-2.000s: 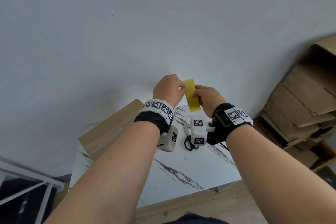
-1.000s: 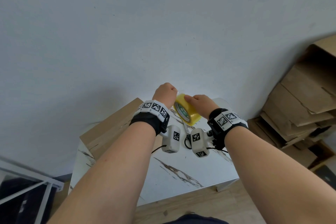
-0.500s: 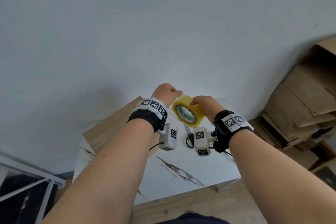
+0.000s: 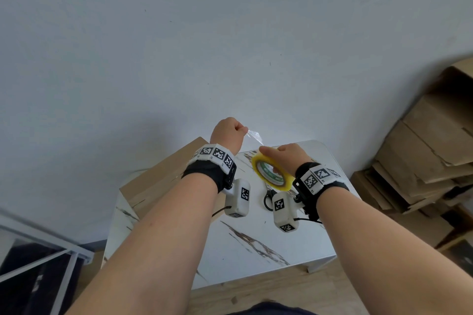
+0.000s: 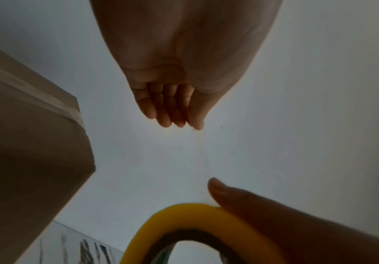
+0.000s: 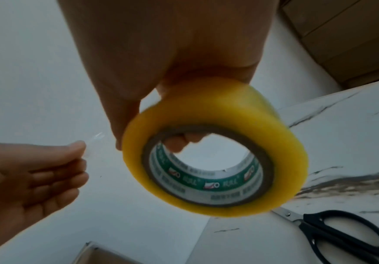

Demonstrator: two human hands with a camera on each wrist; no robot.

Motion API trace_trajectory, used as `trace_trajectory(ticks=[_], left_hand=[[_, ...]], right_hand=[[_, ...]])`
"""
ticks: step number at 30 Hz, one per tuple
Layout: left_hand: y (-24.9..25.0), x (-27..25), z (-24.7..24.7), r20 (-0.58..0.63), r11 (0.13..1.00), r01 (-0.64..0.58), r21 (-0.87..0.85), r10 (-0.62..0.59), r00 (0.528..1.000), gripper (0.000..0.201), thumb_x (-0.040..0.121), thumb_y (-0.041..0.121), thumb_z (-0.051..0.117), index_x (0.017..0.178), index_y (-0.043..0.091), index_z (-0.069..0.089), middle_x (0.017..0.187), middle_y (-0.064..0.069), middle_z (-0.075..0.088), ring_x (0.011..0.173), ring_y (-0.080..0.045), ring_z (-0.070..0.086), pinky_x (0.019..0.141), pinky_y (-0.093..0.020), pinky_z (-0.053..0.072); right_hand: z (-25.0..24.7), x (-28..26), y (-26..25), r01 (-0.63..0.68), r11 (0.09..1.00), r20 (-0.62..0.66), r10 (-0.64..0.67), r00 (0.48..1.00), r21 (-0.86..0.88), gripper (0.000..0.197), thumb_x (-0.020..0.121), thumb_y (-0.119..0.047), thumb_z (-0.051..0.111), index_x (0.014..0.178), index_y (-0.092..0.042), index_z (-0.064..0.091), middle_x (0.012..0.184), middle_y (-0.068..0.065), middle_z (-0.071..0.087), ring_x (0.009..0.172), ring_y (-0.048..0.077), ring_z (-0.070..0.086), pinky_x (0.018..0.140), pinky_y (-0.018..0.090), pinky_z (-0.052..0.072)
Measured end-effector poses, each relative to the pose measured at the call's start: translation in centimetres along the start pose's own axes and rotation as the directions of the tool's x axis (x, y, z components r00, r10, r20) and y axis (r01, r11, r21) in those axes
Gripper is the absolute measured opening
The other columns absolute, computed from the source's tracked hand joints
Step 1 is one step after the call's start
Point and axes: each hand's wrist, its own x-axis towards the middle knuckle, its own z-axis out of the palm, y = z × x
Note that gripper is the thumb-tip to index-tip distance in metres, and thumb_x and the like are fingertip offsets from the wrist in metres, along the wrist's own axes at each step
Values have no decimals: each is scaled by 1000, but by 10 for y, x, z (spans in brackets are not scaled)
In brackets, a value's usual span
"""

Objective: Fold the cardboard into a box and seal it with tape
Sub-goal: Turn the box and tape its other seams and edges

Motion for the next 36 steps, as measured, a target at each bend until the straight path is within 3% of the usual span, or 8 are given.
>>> trace_trajectory(ticks=[3,6,10,15,21,29,32,36], left_hand=[[-5,3,-7,-59,999,42,-31,-44,997,23,96,24,51,99,5,65,98,-8,66,89,-24,59,75,-28,42],[-13,7,-17,-125,996,66,-66,-74,989,25,97,23,51,99,4,67,98,-11,69,90,-28,62,71,-27,40],[-22,7,-20,-175,989,100,-111,-118,978,21,96,23,52,96,6,66,91,-6,63,80,-19,54,72,-26,39],[-34,7,-23,-202,956,140,-257,-195,960,24,95,26,54,104,6,64,95,-2,61,84,-16,54,73,-25,39],[-41,11,-36,-249,959,162,-234,-221,943,18,96,24,52,87,10,60,84,-4,59,77,-21,53,70,-28,39],[-53,12,-49,-294,954,202,-220,-262,919,39,96,23,51,58,17,47,77,-7,57,71,-25,51,67,-28,39],[-63,10,-50,-278,950,230,-213,-284,918,34,96,23,51,64,11,54,76,-8,58,72,-27,52,68,-29,40],[-67,9,-47,-257,949,240,-204,-289,922,34,96,24,52,67,8,57,76,-11,60,73,-30,56,68,-29,42]], right_hand=[[-1,1,-3,-3,987,19,0,1000,164,53,84,-59,58,87,-7,67,74,11,71,66,20,64,68,32,49],[3,-3,-10,23,958,51,-39,998,285,39,92,-40,59,113,-7,65,104,11,64,96,24,58,78,33,42],[10,-3,-14,107,987,55,-115,992,120,34,90,-39,60,92,-6,67,85,6,58,74,18,51,58,25,36],[15,2,-8,64,997,-16,-64,998,-40,48,78,-60,61,69,-13,58,66,5,60,62,21,58,61,29,44],[13,-5,-19,92,989,48,-99,994,118,43,87,-52,58,70,-13,57,59,2,61,53,16,56,56,25,42],[20,-9,-31,8,995,37,-4,999,-101,50,78,-58,63,66,-10,60,57,2,62,53,18,57,51,23,40],[16,-12,-31,-28,999,40,28,999,18,43,85,-52,60,72,-11,56,63,3,59,55,15,54,51,25,38],[21,-12,-29,-37,994,30,40,999,-99,35,77,-44,64,72,-9,62,60,3,62,52,16,54,52,22,39]])
